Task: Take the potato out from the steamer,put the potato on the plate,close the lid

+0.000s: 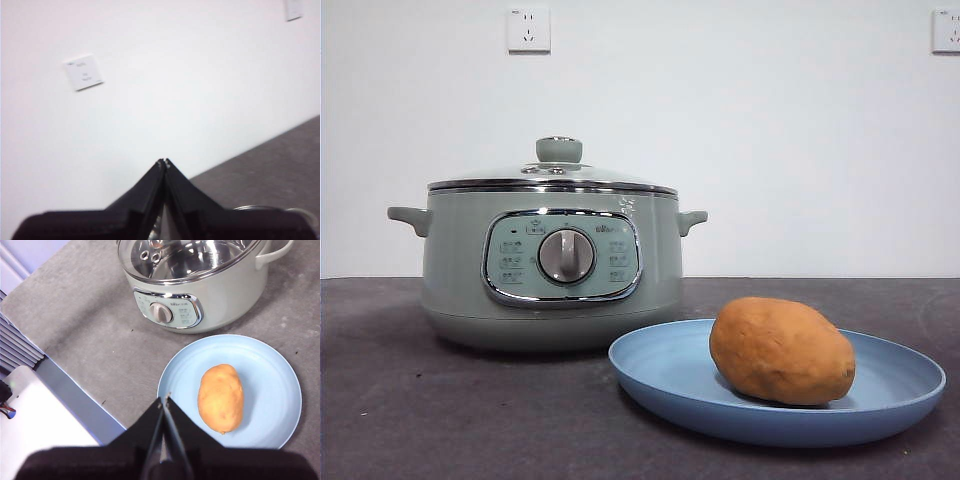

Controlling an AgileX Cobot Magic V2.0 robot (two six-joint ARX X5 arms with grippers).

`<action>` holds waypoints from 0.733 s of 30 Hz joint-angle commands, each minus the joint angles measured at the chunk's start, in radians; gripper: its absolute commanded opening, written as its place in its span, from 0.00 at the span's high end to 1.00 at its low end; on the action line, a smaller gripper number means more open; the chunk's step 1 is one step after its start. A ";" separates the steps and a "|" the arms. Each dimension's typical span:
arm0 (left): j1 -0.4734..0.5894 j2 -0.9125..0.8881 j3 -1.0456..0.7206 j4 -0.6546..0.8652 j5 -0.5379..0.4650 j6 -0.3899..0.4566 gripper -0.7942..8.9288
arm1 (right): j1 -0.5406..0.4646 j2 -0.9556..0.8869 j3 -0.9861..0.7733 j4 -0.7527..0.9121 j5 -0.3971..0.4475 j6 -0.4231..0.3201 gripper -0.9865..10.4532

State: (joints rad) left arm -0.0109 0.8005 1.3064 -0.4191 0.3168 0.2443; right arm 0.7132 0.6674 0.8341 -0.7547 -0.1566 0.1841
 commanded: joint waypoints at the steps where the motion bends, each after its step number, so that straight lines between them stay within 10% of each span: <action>1: 0.040 -0.106 -0.204 0.107 -0.003 0.013 0.92 | 0.002 -0.001 0.003 0.005 0.002 0.005 0.91; 22: 0.064 -0.708 -1.105 0.321 -0.031 -0.087 0.92 | 0.002 -0.001 0.003 0.005 0.002 0.005 0.91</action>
State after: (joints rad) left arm 0.0505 0.1074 0.2260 -0.1097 0.2901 0.1719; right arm 0.7132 0.6674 0.8341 -0.7547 -0.1566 0.1841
